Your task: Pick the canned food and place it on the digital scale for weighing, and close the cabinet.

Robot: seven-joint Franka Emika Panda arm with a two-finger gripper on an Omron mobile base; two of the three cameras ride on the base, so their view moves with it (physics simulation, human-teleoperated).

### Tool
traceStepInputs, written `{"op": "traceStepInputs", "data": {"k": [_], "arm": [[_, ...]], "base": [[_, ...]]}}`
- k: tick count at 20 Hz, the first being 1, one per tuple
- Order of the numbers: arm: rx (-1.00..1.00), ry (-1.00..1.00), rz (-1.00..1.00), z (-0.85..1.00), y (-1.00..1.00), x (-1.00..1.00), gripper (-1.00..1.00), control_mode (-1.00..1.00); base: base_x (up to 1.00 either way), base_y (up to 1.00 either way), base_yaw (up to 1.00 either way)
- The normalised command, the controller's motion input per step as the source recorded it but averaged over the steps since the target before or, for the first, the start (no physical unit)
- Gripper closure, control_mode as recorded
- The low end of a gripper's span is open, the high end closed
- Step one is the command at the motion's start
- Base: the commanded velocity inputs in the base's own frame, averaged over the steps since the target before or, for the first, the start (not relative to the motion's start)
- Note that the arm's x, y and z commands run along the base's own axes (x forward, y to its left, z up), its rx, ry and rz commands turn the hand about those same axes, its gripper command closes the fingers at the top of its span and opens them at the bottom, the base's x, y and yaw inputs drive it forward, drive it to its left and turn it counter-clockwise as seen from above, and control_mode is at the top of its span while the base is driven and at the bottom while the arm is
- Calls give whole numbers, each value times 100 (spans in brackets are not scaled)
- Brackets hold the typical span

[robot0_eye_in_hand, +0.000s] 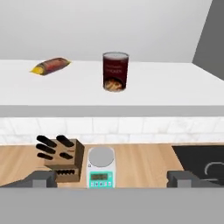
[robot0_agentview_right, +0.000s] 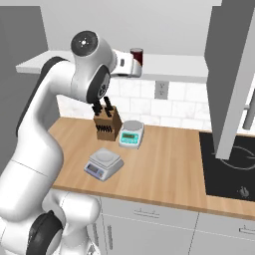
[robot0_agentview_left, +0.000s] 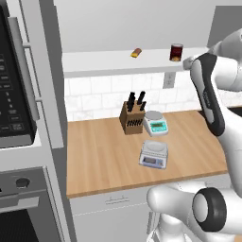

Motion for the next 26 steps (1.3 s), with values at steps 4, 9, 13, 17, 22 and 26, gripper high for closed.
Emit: {"op": "traceStepInputs", "data": {"k": [4,9,13,17,22,26], "arm": [[0,-12,-1,7,-13,35,-100,-100],[0,-17,0,12,0,43,-100,-100],[0,-8,0,25,0,41,-100,-100],[0,4,0,5,0,46,-100,-100],[0,7,0,0,0,53,-100,-100],[0,1,0,0,0,42,-100,-100]], "base": [[0,0,0],[0,0,0],[0,0,0],[0,0,0],[0,0,0],[0,0,0]]}}
